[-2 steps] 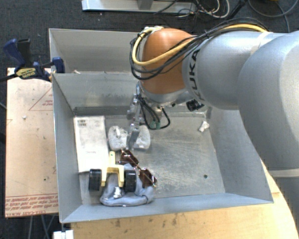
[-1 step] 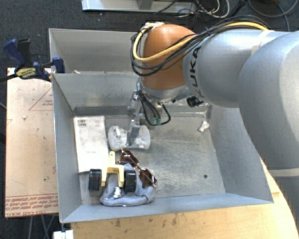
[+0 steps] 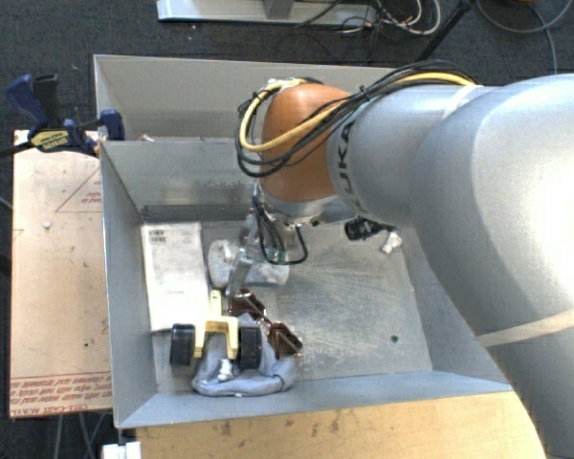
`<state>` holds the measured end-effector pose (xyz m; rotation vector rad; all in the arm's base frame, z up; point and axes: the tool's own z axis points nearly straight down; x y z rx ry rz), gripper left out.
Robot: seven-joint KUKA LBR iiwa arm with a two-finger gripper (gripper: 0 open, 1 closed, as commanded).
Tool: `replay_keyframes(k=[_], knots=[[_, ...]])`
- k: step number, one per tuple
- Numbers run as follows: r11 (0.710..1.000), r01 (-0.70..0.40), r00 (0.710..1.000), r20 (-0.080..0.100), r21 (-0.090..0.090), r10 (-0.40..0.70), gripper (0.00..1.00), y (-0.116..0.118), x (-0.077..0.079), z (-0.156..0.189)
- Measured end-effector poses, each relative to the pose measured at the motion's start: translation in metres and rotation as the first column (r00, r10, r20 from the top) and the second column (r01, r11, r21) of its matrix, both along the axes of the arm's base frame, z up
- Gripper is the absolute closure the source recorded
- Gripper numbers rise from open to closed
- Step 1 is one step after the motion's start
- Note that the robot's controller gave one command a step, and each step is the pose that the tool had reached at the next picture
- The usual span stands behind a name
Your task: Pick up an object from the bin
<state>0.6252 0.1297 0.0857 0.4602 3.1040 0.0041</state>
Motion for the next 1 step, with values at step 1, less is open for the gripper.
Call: replay_keyframes(k=[1], knots=[[0.996,-0.094,0.996,0.004,0.002,0.094,1.00,0.0049,0.0099,-0.0113]])
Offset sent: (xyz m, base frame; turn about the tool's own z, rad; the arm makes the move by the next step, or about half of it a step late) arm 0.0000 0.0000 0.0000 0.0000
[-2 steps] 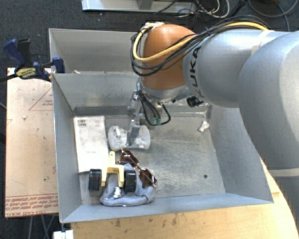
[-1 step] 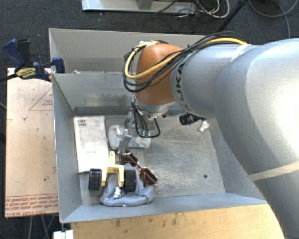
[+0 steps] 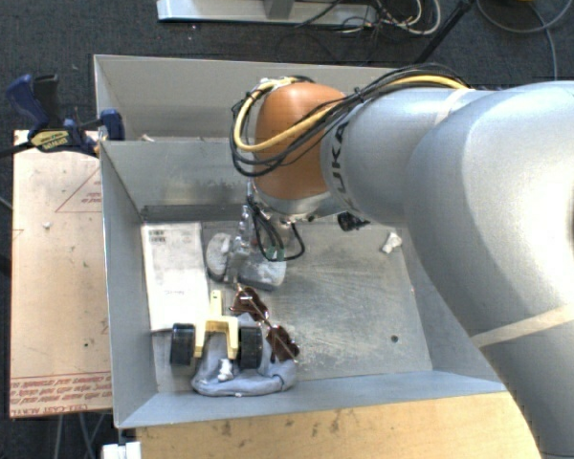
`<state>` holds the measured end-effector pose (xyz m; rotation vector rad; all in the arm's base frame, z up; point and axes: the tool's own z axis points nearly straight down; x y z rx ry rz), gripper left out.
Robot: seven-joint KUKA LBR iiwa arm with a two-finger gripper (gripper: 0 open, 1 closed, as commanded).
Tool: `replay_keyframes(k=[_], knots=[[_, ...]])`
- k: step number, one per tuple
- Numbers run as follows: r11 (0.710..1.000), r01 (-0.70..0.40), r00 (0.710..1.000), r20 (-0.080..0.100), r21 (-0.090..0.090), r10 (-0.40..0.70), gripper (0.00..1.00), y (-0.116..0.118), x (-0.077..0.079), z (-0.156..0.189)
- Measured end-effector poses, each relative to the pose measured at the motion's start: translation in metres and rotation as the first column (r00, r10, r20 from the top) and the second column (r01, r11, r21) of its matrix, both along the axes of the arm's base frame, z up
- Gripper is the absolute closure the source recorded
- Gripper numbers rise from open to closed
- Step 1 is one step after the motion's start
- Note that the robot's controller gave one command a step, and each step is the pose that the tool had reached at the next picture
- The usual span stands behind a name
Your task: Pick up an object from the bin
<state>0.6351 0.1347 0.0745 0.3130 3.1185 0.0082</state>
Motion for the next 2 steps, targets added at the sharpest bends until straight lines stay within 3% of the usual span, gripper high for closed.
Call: replay_keyframes(k=[2], knots=[[1.000,0.000,1.000,-0.004,-0.001,0.000,1.00,-0.0002,-0.0012,0.0025]])
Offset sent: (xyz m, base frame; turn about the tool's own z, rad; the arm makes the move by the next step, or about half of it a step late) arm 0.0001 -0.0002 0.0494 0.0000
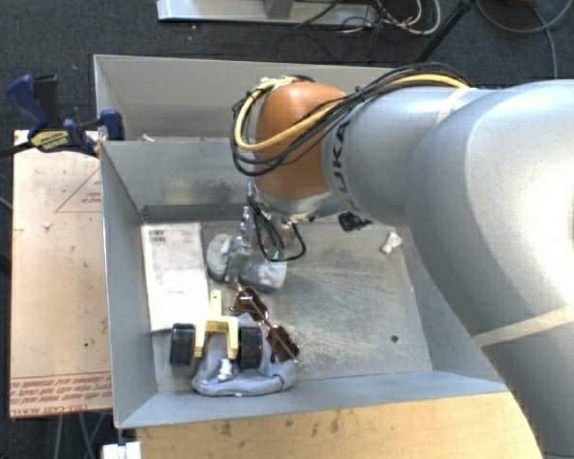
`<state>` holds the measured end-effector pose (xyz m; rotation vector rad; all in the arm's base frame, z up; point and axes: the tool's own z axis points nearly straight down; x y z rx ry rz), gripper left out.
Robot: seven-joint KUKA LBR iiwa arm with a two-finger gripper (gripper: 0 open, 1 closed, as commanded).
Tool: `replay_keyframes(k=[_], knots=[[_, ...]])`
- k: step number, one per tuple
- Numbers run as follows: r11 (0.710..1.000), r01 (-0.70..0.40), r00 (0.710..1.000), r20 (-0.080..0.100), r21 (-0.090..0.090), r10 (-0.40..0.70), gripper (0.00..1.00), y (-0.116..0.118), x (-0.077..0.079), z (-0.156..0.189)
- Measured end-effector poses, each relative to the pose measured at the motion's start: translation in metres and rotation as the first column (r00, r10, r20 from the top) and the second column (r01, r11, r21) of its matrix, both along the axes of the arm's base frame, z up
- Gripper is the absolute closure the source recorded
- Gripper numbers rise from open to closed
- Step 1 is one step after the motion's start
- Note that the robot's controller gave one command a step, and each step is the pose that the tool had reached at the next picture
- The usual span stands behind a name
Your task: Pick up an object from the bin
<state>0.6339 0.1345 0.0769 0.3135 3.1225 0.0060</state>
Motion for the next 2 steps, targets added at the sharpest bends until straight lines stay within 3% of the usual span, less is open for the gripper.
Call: replay_keyframes(k=[2], knots=[[1.000,0.000,1.000,0.001,-0.001,0.000,1.00,0.0000,0.0009,0.0206]])
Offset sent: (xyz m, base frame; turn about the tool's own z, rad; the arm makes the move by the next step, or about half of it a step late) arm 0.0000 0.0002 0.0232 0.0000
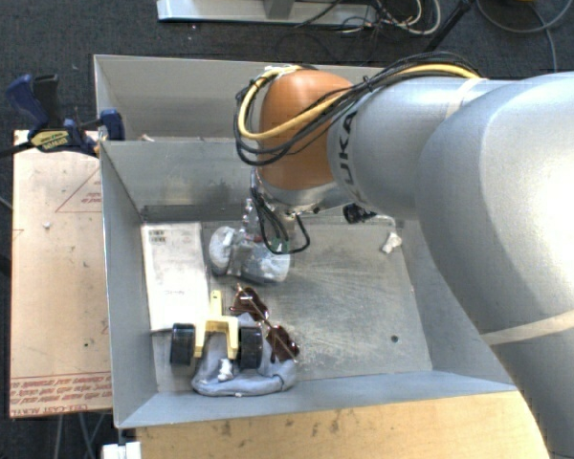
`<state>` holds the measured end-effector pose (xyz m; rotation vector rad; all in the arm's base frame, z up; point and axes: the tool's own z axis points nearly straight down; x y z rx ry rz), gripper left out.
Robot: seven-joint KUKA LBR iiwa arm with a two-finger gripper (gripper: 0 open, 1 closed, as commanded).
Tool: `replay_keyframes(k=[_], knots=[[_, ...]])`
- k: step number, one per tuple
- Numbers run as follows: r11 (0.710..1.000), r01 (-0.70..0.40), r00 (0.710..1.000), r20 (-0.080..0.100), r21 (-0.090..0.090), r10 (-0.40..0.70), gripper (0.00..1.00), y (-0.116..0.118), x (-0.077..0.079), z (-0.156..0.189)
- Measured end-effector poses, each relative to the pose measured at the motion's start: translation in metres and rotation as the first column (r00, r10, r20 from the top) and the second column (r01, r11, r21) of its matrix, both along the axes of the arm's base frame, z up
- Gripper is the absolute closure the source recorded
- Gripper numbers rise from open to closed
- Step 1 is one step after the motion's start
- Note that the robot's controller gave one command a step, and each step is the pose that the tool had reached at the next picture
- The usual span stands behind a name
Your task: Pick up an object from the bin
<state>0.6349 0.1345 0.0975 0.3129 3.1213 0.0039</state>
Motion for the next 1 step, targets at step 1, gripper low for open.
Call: replay_keyframes(k=[1], knots=[[1.000,0.000,1.000,-0.003,-0.001,0.000,1.00,-0.0001,-0.0009,0.0048]])
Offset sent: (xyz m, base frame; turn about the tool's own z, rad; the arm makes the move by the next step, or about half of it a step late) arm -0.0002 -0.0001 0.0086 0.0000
